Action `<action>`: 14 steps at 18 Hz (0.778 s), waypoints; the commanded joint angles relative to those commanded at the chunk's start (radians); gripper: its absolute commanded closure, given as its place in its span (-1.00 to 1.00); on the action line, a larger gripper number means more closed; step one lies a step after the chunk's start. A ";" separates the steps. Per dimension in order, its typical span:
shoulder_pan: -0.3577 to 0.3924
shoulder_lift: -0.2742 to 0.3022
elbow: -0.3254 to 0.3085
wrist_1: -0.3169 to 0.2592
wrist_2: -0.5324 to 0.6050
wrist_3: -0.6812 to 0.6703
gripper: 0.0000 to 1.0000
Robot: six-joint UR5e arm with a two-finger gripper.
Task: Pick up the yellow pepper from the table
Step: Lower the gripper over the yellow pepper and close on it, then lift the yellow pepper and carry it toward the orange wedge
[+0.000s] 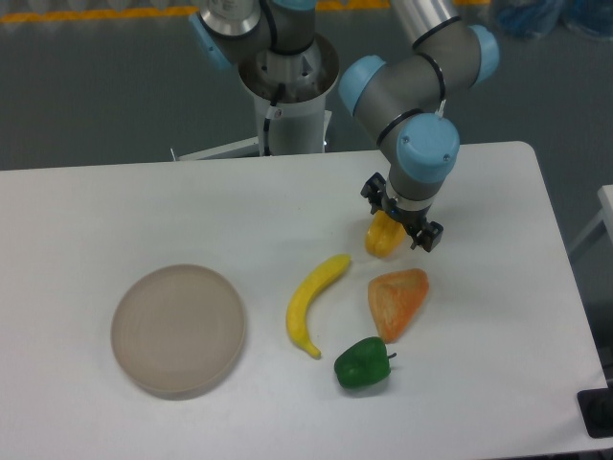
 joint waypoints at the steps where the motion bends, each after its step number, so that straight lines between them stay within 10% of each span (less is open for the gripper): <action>1: 0.000 -0.003 -0.005 0.014 0.000 -0.006 -1.00; 11: -0.003 -0.012 -0.051 0.069 -0.002 -0.026 -1.00; 14: -0.003 -0.015 -0.048 0.072 -0.002 -0.017 -0.34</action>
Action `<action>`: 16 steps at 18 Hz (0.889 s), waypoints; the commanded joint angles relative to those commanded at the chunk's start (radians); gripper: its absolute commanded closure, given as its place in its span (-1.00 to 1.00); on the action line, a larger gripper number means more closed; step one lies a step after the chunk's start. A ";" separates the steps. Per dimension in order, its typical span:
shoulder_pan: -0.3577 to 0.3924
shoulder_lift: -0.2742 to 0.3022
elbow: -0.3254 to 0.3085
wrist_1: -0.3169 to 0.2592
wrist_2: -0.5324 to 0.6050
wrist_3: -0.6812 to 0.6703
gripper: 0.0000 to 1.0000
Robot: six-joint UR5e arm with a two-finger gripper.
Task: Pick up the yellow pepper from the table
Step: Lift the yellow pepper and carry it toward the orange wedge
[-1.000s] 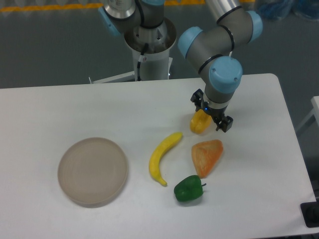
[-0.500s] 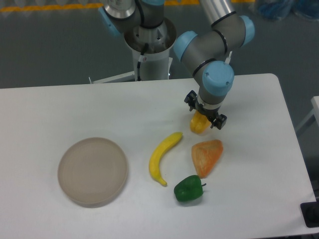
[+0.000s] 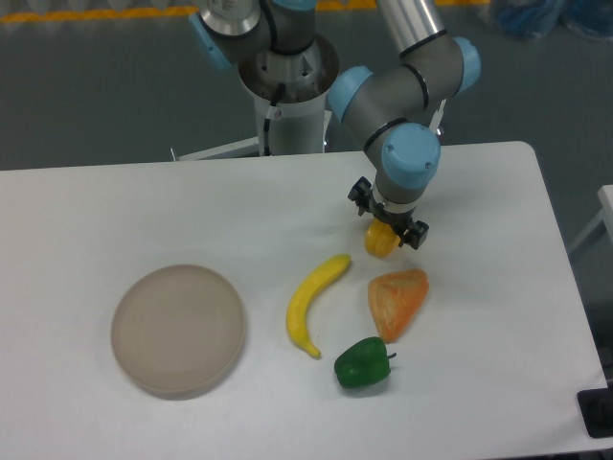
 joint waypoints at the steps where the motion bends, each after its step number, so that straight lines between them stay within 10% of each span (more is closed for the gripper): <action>1: 0.000 0.000 0.008 -0.002 0.000 0.003 -0.16; 5: 0.006 0.006 0.026 -0.005 0.000 0.012 0.28; 16: 0.017 -0.030 0.293 -0.127 -0.015 0.034 0.27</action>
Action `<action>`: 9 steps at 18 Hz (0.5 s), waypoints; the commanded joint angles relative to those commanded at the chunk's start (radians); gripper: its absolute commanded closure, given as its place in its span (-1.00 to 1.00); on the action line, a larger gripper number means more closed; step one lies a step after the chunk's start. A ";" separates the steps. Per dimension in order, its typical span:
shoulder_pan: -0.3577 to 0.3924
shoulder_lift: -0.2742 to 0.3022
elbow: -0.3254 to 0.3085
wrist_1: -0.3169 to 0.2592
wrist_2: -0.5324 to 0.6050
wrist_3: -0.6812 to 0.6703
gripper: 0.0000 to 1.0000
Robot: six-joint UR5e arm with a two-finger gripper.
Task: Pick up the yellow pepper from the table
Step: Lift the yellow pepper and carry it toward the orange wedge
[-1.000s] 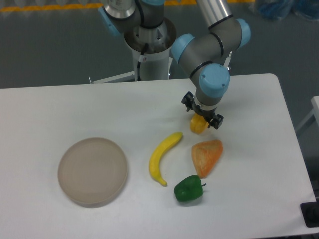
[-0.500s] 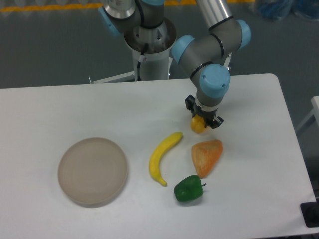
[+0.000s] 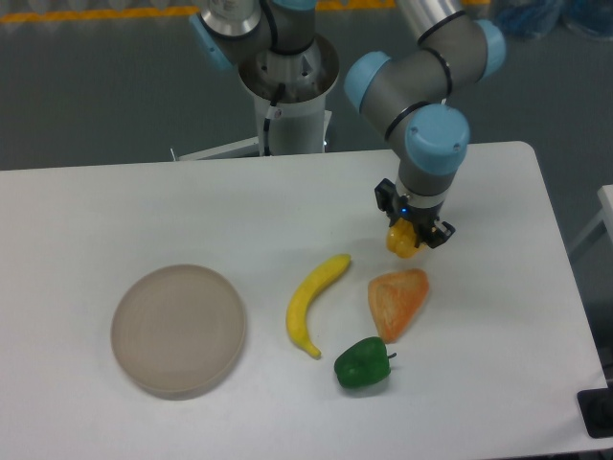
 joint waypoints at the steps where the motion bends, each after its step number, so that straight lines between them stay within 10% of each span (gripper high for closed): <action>1: -0.002 -0.015 0.026 0.000 0.000 -0.002 0.27; 9: -0.009 -0.111 0.212 0.000 -0.086 0.006 0.32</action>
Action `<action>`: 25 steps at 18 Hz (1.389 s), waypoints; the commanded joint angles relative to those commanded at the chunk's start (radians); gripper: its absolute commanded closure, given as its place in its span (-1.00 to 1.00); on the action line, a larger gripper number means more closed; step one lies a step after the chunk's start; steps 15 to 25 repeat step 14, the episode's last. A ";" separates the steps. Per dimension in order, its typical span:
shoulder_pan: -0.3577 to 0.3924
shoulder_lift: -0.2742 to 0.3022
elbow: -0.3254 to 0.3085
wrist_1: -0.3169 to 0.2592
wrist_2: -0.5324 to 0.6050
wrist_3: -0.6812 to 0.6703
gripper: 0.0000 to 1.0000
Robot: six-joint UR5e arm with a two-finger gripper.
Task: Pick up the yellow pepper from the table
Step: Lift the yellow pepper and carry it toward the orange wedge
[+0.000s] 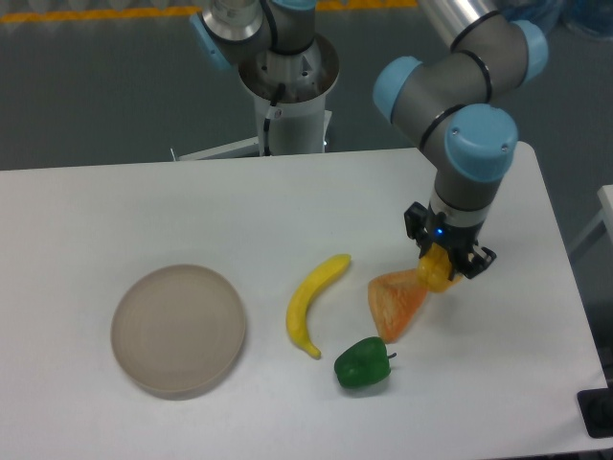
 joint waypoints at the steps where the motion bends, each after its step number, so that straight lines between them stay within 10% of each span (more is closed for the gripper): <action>1: -0.002 -0.006 0.009 0.000 0.000 0.030 0.30; 25: -0.028 0.000 0.005 -0.046 0.012 0.109 0.31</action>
